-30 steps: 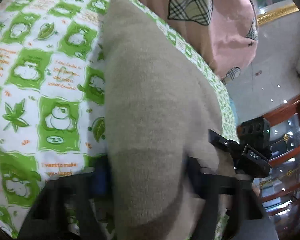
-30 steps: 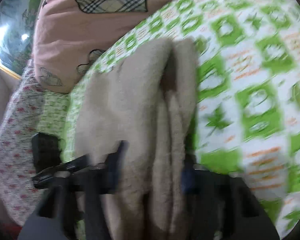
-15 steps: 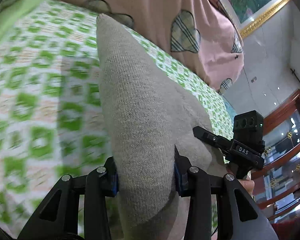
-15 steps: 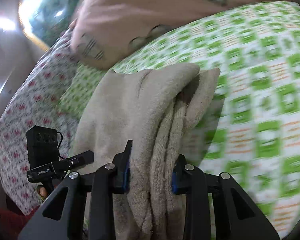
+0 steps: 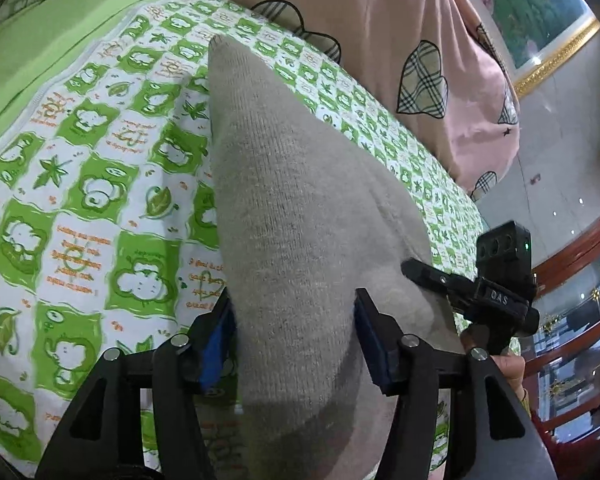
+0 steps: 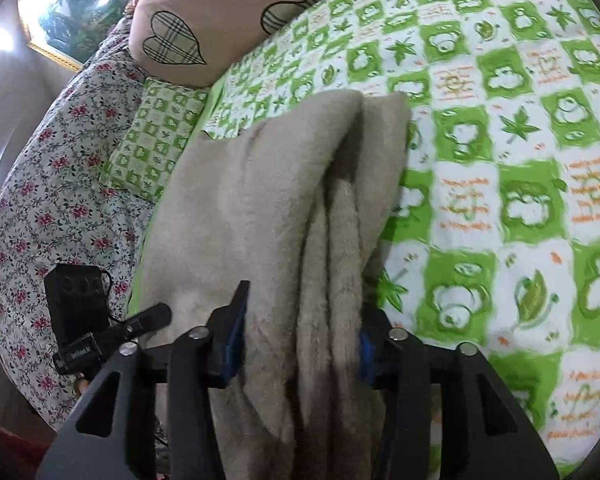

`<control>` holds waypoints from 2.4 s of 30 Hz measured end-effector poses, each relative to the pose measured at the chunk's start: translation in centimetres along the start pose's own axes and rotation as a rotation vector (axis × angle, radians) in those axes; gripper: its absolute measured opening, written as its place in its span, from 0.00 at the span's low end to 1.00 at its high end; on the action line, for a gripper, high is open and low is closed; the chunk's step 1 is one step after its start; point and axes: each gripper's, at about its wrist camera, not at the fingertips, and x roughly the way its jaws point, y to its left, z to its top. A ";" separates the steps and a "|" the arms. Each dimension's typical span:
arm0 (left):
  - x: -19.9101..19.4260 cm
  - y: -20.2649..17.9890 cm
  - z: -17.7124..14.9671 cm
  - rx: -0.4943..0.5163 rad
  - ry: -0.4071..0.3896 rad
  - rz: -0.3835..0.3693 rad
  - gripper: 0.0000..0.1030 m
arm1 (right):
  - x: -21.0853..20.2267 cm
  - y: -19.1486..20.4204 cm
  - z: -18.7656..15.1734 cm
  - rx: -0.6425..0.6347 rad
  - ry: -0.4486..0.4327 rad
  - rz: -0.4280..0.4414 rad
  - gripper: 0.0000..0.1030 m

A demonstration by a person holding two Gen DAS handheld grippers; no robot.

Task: Fold small clothes

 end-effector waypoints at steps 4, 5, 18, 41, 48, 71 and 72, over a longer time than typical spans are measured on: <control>-2.0 1.4 1.6 -0.021 -0.054 0.011 0.67 | -2.7 0.6 0.4 -0.017 -0.057 -0.085 0.62; -2.1 1.7 2.2 -0.030 -0.061 0.013 0.67 | -3.5 0.8 0.8 -0.026 -0.085 -0.095 0.62; 1.9 2.3 8.2 -0.062 -0.054 0.136 0.54 | 0.0 2.4 7.1 -0.052 -0.117 -0.102 0.08; -5.4 -2.1 -0.8 0.098 -0.120 0.257 0.40 | -7.8 3.1 -1.2 -0.042 -0.131 -0.140 0.40; -8.4 -3.6 -10.4 0.145 -0.104 0.231 0.52 | -9.1 3.5 -8.0 -0.045 -0.090 -0.125 0.42; -3.6 -5.9 -11.6 0.164 -0.071 0.307 0.52 | -7.8 7.0 -7.4 -0.102 -0.111 -0.034 0.07; -3.4 -5.9 -11.3 0.163 -0.077 0.339 0.52 | -8.5 7.5 -7.0 -0.109 -0.130 -0.012 0.07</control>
